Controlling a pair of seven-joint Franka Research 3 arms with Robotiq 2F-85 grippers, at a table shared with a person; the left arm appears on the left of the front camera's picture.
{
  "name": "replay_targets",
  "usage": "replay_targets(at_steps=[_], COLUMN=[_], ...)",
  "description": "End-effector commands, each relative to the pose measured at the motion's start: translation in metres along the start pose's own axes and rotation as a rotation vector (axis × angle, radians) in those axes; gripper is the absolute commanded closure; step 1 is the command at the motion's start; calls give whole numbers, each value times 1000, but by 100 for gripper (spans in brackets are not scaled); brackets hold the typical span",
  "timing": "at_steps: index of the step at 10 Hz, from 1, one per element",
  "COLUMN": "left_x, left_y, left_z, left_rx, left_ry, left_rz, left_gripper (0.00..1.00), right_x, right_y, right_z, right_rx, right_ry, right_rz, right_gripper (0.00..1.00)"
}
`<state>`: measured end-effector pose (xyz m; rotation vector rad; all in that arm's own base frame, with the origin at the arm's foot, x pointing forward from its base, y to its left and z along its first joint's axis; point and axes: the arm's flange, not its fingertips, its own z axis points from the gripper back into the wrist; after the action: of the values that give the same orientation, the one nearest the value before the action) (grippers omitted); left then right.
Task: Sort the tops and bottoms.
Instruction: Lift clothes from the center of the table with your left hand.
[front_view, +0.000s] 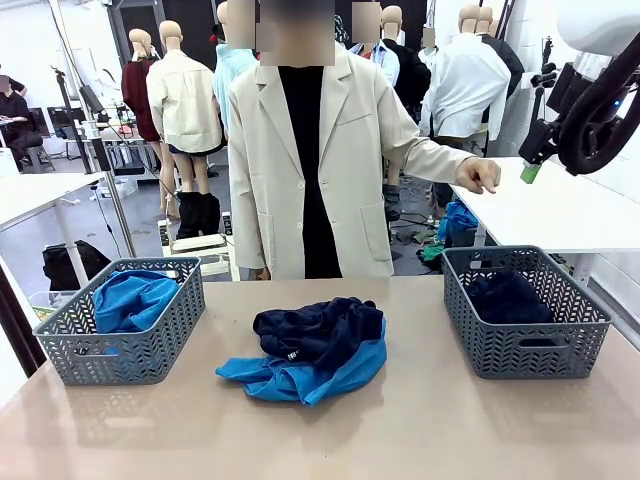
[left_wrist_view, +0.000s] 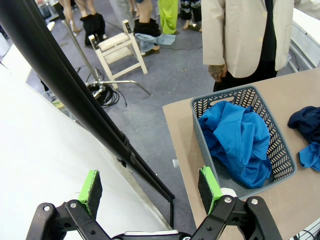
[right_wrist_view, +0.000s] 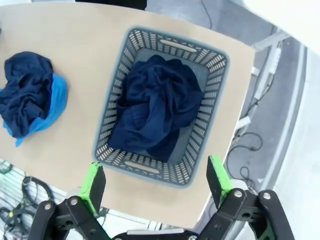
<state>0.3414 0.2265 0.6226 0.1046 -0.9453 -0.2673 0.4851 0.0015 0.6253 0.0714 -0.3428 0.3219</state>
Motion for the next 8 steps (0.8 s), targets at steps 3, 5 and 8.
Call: replay_targets(at_steps=[3, 5, 8], left_x=[2, 2, 2], left_y=[1, 1, 1], left_z=[1, 1, 1], left_rx=[1, 1, 1], left_ry=[18, 18, 18], left_rz=[8, 8, 8], left_gripper=[0, 0, 0], right_x=[1, -36, -117], right_y=[-1, -69, -165], right_z=[-5, 5, -10], right_rx=[2, -65, -102], right_ry=[8, -45, -76], right_rz=[-1, -92, -270], right_gripper=[0, 0, 0])
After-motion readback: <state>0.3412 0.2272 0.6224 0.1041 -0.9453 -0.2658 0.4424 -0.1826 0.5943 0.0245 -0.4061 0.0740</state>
